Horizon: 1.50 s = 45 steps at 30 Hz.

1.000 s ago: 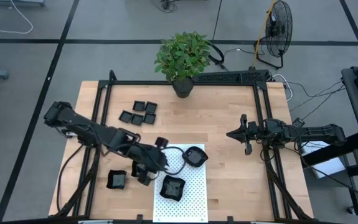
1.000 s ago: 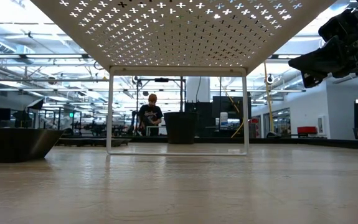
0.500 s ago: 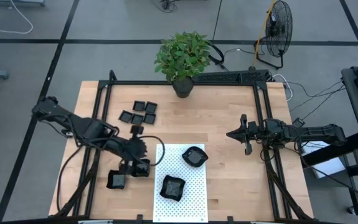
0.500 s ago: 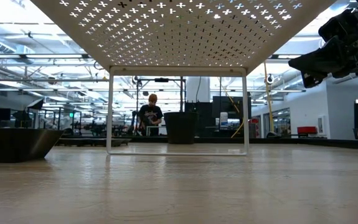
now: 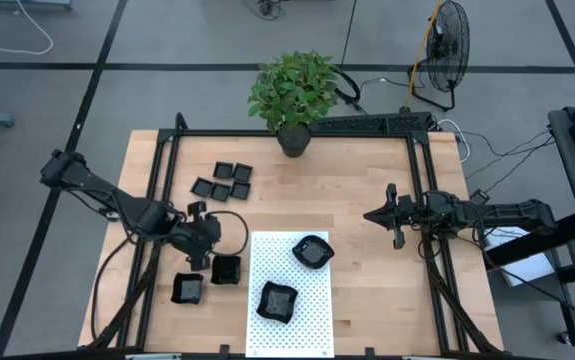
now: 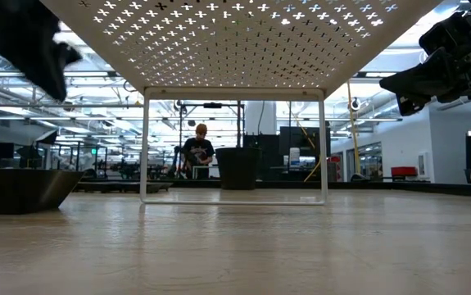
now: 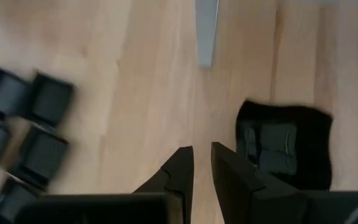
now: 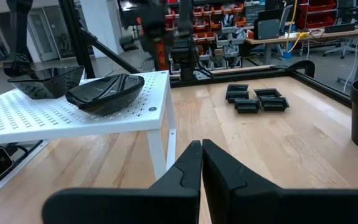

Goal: Pick & Place Mini shaped plates
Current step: Stack the right distorted square plate on top of the distorted square plate on the shelf

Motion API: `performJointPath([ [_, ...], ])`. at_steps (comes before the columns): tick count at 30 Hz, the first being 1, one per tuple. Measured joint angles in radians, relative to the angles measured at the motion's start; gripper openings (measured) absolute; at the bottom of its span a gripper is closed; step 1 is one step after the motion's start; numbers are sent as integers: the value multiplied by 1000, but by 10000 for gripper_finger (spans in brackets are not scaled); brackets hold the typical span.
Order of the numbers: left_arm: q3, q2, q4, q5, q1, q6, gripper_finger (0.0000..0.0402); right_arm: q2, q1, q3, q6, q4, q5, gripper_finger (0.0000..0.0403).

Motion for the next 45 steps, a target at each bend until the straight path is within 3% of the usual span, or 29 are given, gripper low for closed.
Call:
performJointPath([
  [6,-152,4,124,31,1,-15,60,0,0,0,0,0,0,0],
  [12,-220,3,232,37,1,-21,60,0,0,0,0,0,0,0],
  [23,-229,9,396,86,-3,-23,63,0,0,0,0,0,0,0],
  [28,-229,67,459,80,-28,-5,91,0,0,0,0,0,0,0],
  [36,-229,187,455,87,-48,5,156,0,0,0,0,0,0,0],
  [45,-229,200,432,88,-48,12,154,0,0,0,0,0,0,0],
])
